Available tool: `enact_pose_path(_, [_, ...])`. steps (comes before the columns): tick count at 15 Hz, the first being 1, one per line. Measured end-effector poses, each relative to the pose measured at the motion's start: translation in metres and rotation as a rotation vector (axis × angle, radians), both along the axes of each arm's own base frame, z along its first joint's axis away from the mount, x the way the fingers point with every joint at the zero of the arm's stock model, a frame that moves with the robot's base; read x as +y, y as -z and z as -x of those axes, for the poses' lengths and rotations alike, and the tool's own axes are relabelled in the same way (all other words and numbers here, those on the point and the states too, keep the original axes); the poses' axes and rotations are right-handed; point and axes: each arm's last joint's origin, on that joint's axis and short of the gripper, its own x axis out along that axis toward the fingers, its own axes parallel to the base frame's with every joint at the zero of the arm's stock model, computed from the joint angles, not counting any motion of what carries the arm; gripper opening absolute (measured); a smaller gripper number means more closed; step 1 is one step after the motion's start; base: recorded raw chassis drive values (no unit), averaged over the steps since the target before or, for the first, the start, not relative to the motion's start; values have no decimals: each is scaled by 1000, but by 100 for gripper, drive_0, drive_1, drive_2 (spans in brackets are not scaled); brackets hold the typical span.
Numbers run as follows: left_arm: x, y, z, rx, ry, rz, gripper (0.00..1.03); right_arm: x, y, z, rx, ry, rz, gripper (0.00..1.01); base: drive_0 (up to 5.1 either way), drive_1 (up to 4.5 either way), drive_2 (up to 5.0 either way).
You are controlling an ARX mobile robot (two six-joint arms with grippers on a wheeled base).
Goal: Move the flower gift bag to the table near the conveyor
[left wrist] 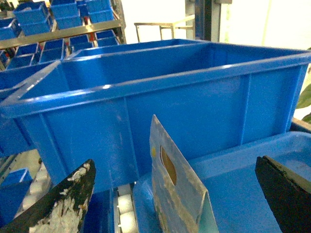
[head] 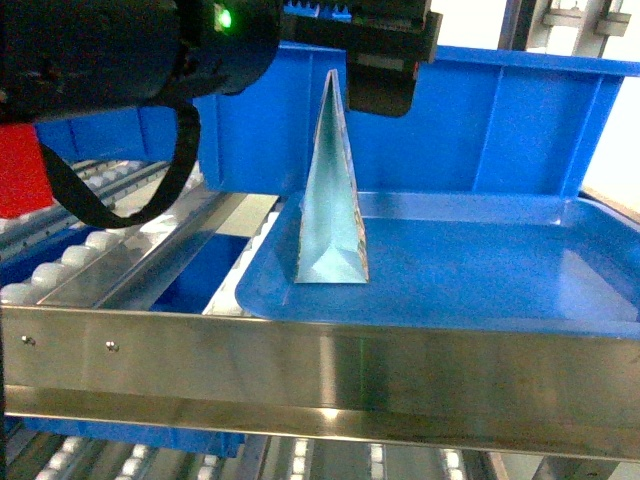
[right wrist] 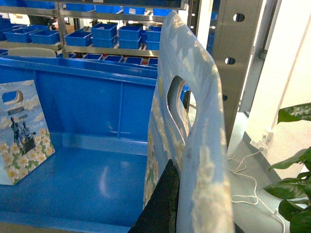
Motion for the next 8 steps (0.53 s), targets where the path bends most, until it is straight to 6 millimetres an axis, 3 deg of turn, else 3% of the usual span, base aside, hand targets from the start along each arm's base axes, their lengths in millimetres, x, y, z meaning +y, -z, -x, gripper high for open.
enact_pose_path(4, [-21,22,-10,88,-24,-22,98,0,0,0,0,0,0,2,0,0,0])
enact_pose_path(8, [-26,28,-13,105,-21,-7,98,0,0,0,0,0,0,2,0,0,0])
